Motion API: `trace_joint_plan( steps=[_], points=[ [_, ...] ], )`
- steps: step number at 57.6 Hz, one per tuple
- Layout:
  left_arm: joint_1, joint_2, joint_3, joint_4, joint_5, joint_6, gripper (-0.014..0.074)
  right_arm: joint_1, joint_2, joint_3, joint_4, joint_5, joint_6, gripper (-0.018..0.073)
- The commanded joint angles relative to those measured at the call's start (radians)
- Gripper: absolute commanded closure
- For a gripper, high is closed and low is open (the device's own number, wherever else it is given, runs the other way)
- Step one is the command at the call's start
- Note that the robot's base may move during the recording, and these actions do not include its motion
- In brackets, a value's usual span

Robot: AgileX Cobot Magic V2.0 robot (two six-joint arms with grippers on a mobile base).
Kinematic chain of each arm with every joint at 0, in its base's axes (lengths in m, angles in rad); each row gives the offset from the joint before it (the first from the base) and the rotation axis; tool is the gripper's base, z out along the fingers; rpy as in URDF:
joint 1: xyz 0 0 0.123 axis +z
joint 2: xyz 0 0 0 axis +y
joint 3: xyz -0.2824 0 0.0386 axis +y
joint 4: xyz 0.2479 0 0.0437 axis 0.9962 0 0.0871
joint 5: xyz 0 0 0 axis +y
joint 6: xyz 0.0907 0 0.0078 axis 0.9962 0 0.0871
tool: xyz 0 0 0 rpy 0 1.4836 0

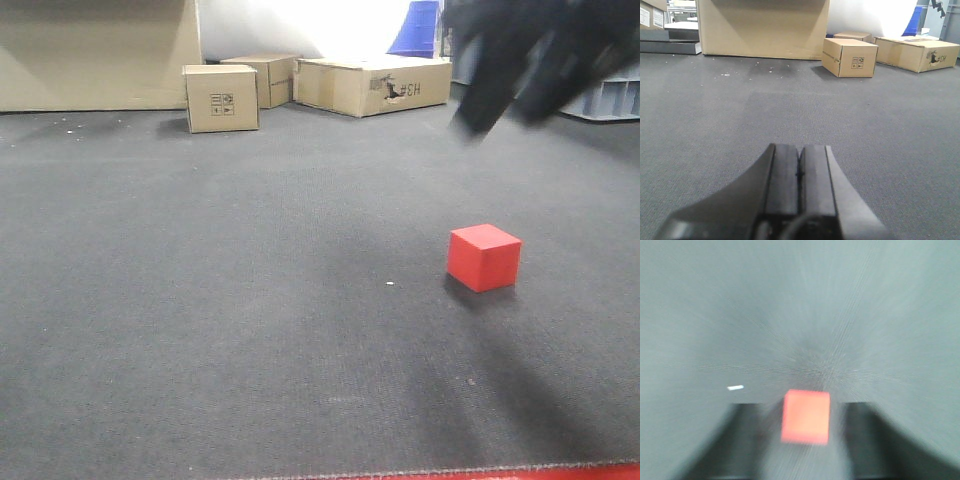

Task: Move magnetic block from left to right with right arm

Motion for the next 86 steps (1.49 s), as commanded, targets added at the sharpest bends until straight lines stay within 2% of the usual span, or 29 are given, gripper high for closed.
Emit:
trace_joint_plan(
  steps=[1,9,25,34,71,77,81,86],
  points=[
    [-0.001,-0.010,0.008,-0.005,-0.084,-0.006,0.0722,-0.003,-0.187,0.056,0.003,-0.079,-0.010,0.0372],
    [-0.001,-0.010,0.008,-0.005,-0.084,-0.006,0.0722,-0.003,-0.452,0.205,0.003,-0.124,-0.010,0.0498],
    [-0.001,-0.010,0.008,-0.005,-0.084,-0.006,0.0722,-0.003,-0.988,0.471,0.003,-0.220,-0.010,0.0490],
    [-0.001,-0.010,0.008,-0.005,-0.084,-0.006,0.0722,-0.003,-1.247,0.586,-0.011,-0.225,-0.010,0.0490],
    [-0.001,-0.010,0.008,-0.005,-0.084,-0.006,0.0722,-0.008,-1.244,0.625,-0.027,-0.269,-0.010,0.0490],
    [-0.001,-0.010,0.008,-0.005,-0.084,-0.006,0.0722,-0.088,-1.244,0.629,-0.040,-0.292,-0.010,0.0490],
    [-0.001,-0.010,0.008,-0.005,-0.084,-0.006,0.0722,-0.215,-1.244,0.639,-0.022,-0.296,-0.010,0.0490],
    [-0.001,-0.010,0.008,-0.005,-0.084,-0.006,0.0722,-0.332,-1.249,0.679,-0.008,-0.317,-0.010,0.0490]
  ],
)
